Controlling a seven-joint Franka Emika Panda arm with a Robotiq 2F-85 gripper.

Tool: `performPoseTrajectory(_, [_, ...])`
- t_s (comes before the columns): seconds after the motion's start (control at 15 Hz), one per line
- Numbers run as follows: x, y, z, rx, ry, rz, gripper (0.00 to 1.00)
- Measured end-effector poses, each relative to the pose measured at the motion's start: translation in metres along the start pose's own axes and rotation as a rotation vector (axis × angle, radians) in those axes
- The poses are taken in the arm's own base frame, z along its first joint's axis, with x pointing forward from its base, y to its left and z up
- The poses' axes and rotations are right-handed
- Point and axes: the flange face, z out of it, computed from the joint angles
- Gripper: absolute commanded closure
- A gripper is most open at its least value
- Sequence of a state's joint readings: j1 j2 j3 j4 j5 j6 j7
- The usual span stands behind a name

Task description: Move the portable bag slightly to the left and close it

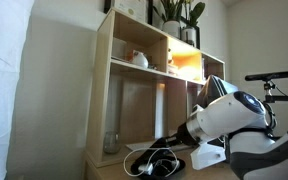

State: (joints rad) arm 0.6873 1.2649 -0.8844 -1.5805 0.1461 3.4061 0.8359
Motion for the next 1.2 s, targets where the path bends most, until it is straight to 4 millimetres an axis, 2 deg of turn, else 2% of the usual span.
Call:
performPoseTrajectory(0.2, [-0.016,0.007,-0.006,0.002,0.012,-0.012,0.99])
performPoseTrajectory(0.27, [-0.019,0.006,-0.007,-0.001,0.011,-0.013,0.95])
performPoseTrajectory(0.4, [-0.023,0.004,-0.007,-0.004,0.009,-0.009,0.95])
performPoseTrajectory(0.93, [-0.024,0.005,-0.007,-0.005,0.006,-0.007,0.95])
performPoseTrajectory(1.0, [-0.024,0.005,-0.007,-0.006,0.006,-0.007,0.99])
performPoseTrajectory(1.2, [-0.025,0.004,-0.007,-0.005,0.005,-0.008,0.99])
